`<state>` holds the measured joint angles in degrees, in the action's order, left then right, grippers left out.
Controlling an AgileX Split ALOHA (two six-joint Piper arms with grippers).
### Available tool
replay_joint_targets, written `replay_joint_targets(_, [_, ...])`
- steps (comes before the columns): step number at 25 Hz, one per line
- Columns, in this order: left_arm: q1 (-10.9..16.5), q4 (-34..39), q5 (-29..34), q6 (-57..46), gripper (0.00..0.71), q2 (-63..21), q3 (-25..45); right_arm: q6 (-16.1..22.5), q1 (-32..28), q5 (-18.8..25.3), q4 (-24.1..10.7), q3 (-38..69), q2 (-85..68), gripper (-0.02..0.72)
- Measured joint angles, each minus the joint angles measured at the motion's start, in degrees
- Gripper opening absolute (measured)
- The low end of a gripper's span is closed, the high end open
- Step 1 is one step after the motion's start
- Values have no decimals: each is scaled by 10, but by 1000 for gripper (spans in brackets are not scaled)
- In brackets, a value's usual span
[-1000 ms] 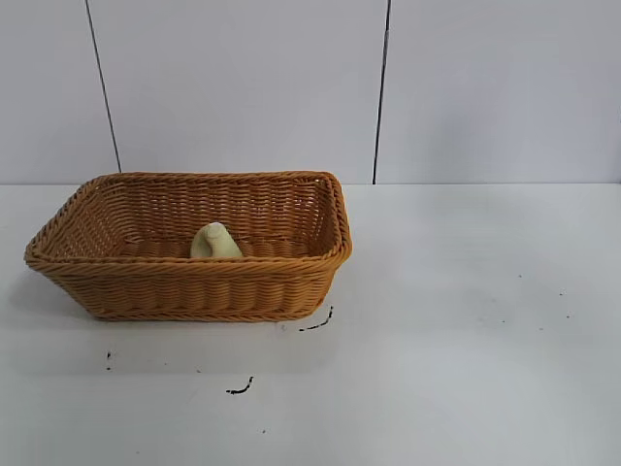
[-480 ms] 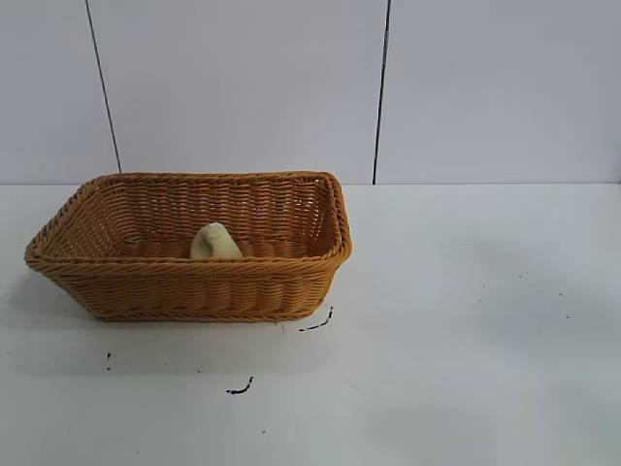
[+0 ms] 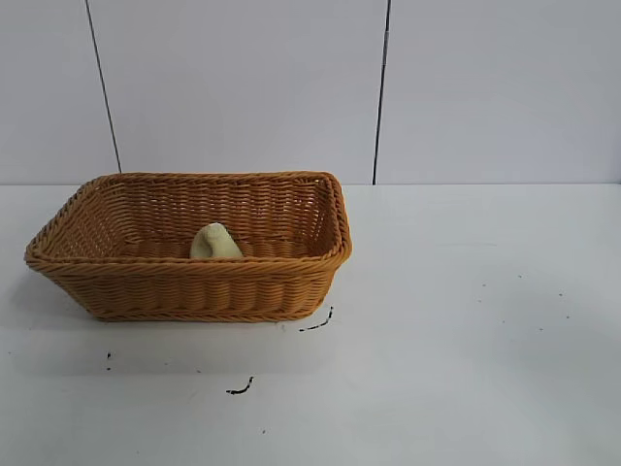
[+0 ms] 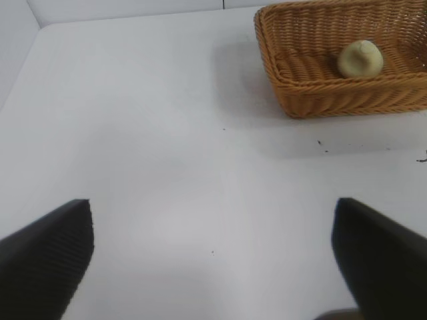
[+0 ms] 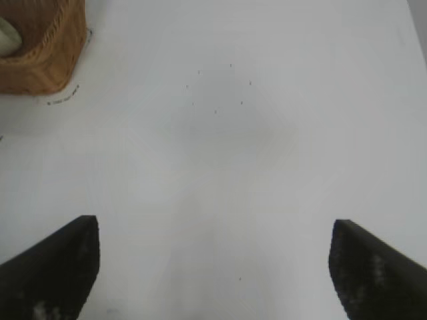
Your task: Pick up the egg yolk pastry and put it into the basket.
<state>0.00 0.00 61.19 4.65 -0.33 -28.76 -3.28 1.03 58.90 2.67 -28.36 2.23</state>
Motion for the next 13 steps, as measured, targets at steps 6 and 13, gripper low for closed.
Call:
replay_joint_targets(6, [0,0,0,0,697,0,0,0,0,0,5,1,-24,668])
replay_joint_targets(13, [0,0,0,0,697,0,0,0,0,0,5,1,-24,668])
